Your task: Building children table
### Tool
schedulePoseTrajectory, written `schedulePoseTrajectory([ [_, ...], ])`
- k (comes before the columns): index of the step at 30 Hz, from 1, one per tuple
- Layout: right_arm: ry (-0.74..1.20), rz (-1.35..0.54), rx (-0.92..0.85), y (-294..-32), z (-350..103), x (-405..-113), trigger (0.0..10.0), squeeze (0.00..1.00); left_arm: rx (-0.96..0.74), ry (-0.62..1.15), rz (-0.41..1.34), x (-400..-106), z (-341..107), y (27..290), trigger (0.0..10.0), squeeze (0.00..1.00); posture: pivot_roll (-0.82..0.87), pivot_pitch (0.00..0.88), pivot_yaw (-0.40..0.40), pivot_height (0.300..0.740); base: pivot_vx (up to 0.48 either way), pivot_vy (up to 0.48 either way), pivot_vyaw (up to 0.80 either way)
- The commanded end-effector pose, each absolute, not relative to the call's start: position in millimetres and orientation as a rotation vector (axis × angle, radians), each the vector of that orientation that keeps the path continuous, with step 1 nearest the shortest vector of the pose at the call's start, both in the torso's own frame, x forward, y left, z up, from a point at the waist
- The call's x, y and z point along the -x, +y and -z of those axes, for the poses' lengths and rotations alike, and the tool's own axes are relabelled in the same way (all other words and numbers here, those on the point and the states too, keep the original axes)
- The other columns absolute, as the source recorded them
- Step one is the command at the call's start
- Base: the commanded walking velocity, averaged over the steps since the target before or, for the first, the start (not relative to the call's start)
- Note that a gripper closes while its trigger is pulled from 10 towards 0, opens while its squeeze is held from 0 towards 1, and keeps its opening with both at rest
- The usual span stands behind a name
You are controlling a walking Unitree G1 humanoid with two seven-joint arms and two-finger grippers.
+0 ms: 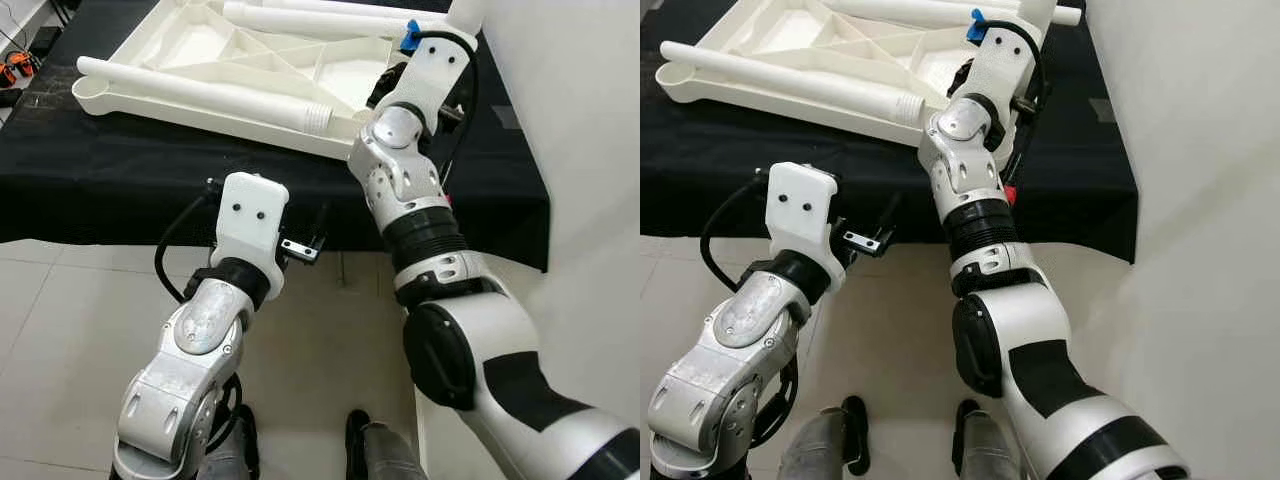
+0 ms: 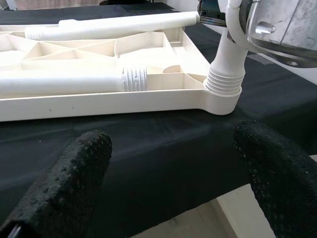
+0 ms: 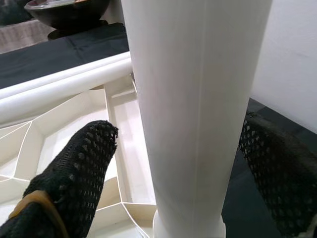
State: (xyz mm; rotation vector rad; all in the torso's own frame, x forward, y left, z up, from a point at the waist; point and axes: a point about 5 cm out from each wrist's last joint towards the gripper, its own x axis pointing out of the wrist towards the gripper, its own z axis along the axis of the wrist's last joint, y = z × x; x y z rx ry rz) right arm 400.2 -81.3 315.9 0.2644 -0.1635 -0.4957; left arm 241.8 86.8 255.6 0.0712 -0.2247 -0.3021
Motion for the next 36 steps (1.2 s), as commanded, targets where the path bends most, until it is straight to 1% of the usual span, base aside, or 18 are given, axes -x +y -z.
schedulePoseTrajectory([
  [1, -0.147, 0.478, -0.256, -78.0, -311.4, -399.1, 10.0, 0.0, -0.076, -0.215, 0.306, -241.9, -252.5, 85.9, 10.0, 0.0, 0.09, 0.264, -0.09, 0.74, 0.0, 0.0, 0.0],
  [9, -0.149, 0.434, -0.215, -85.3, -305.4, -394.5, 10.0, 0.0, -0.076, -0.213, 0.305, -242.4, -252.3, 86.4, 10.0, 0.0, 0.09, 0.267, -0.091, 0.74, 0.0, 0.0, 0.0],
  [26, -0.139, 0.33, -0.183, -90.5, -304.0, -392.9, 10.0, 0.0, -0.079, -0.209, 0.306, -243.7, -250.7, 87.2, 10.0, 0.0, 0.09, 0.27, -0.083, 0.74, 0.0, 0.0, 0.0],
  [36, -0.131, 0.273, -0.138, -100.0, -298.2, -387.9, 10.0, 0.0, -0.081, -0.209, 0.306, -244.9, -249.7, 88.0, 10.0, 0.0, 0.08, 0.262, -0.08, 0.74, 0.0, 0.0, 0.0],
])
